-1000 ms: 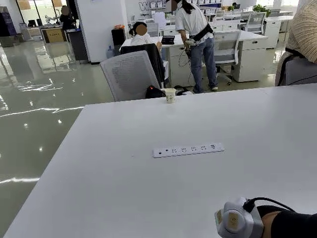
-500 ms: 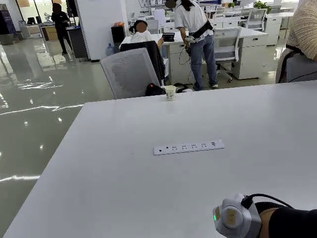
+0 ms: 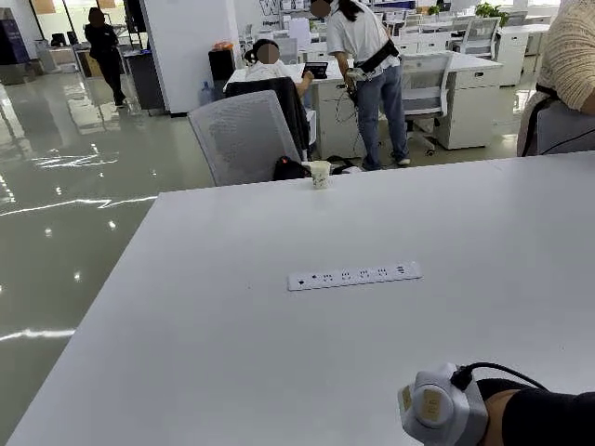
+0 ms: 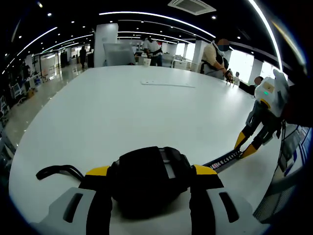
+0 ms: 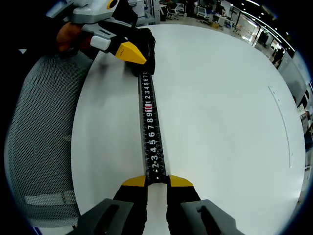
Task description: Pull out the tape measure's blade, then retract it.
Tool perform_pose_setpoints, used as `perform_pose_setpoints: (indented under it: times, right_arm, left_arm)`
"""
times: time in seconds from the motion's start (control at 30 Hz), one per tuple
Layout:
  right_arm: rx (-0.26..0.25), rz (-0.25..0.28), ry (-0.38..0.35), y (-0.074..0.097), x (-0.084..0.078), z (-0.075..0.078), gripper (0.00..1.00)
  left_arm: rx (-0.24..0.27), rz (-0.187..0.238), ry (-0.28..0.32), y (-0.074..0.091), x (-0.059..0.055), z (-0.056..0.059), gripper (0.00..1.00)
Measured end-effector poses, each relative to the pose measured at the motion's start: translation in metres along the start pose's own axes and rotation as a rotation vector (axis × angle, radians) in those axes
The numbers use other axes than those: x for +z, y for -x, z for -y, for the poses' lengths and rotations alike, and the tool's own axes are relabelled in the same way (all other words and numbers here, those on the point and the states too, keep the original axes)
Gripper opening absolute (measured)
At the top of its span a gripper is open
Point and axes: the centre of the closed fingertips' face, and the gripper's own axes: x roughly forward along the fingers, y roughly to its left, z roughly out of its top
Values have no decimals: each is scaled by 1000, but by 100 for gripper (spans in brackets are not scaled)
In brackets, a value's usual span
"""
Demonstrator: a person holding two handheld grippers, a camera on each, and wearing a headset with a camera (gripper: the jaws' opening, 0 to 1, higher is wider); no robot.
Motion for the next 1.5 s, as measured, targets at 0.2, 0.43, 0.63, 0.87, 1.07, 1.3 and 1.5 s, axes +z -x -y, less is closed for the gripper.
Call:
perform_pose_setpoints:
  times: [0.2, 0.43, 0.63, 0.87, 1.07, 1.3, 1.5]
  right_arm:
    - [-4, -4, 5, -1, 3, 0, 11]
    - [-5, -1, 15, -2, 6, 0, 11]
    - [-4, -4, 18, -3, 7, 1, 11]
    - [-12, 1, 20, -5, 8, 1, 11]
    - [-14, 1, 13, -6, 10, 0, 11]
    - [-21, 1, 5, -6, 11, 1, 11]
    - [-23, 6, 9, -7, 15, 0, 11]
  left_arm:
    - [2, 3, 1, 0, 0, 0, 59]
    - [2, -1, 3, 0, 0, -1, 59]
    - [2, -6, 4, -1, 0, 0, 59]
    - [3, -5, 2, -2, -1, 0, 59]
    - [3, -9, 4, -1, -1, 0, 59]
    - [1, -10, 4, -1, -1, 0, 59]
    - [0, -5, 3, -1, -1, 0, 59]
